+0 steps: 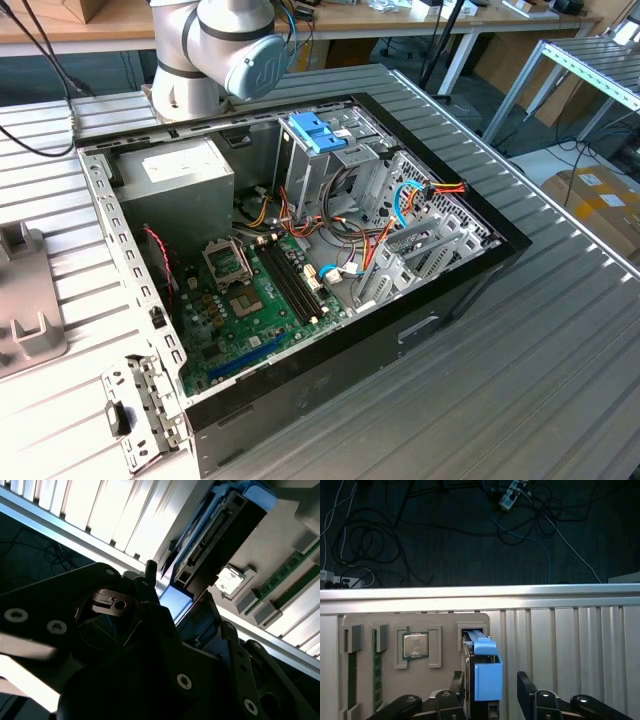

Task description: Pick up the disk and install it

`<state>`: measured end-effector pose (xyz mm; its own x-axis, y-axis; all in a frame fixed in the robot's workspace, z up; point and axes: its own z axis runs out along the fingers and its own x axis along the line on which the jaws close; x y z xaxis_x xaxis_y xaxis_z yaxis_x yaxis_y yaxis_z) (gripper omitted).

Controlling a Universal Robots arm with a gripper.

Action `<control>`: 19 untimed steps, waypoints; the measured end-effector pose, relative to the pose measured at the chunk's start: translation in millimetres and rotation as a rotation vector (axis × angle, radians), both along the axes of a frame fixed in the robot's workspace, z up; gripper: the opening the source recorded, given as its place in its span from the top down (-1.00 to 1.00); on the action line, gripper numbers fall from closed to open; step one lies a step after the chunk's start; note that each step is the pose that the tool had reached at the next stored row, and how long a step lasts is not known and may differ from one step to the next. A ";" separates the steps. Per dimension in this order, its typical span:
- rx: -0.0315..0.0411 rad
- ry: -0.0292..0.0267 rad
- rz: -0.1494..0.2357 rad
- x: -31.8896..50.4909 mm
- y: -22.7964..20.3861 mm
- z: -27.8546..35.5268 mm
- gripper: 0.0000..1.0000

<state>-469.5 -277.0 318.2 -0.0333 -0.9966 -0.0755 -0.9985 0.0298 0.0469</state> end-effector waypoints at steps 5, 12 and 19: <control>0.0098 0.0002 0.005 -1.5 -0.2 -3.8 -0.09; 0.0191 0.0000 0.010 -5.3 -1.7 -9.9 -0.09; 0.0196 0.0002 0.013 -6.2 -3.1 -15.6 -0.09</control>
